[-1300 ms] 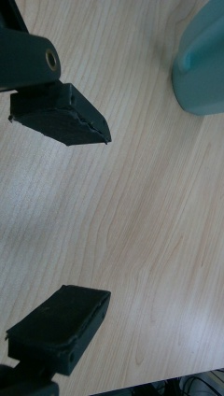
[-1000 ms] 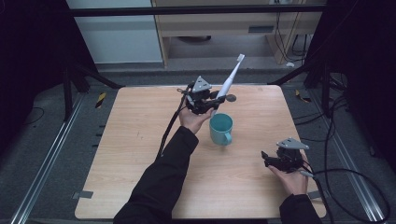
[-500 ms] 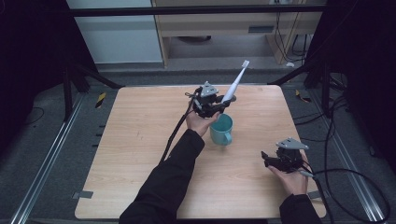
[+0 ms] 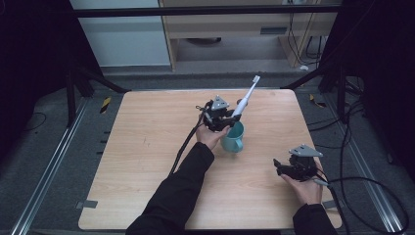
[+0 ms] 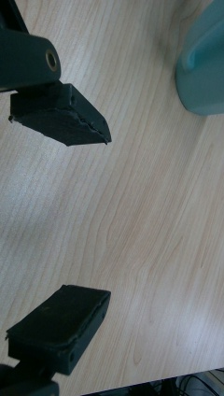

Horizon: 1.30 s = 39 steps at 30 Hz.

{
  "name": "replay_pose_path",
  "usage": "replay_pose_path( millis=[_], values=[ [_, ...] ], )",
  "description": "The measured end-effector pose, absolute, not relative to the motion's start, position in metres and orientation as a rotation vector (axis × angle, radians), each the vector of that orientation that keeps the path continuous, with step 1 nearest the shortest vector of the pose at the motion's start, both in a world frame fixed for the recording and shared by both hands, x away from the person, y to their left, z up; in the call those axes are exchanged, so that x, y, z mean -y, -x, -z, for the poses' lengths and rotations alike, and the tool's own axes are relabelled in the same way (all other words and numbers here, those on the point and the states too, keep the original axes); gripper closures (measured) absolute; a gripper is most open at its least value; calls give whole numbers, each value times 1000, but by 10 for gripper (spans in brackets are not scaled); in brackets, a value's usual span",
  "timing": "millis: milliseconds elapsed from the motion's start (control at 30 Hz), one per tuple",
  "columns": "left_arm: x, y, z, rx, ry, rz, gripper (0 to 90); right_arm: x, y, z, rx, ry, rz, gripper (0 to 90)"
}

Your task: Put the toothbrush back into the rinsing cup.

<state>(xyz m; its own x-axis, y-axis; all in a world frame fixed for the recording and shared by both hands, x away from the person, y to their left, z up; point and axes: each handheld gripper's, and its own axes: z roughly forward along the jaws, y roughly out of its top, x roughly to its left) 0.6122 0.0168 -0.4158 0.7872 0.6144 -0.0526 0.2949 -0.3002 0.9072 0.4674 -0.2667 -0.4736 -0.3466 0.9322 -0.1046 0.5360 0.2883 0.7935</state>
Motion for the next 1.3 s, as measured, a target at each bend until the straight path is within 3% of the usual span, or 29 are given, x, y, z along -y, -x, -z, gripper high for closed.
replay_pose_path(
  millis=[433,1300],
  values=[
    [-16,-612,434,-691,-1952,-353,660,267,-467,474,-1992,-1311,-903,201],
    [-18,-608,430,-714,-2039,-336,656,268,-468,473,-1988,-1311,-901,200]
  ],
)
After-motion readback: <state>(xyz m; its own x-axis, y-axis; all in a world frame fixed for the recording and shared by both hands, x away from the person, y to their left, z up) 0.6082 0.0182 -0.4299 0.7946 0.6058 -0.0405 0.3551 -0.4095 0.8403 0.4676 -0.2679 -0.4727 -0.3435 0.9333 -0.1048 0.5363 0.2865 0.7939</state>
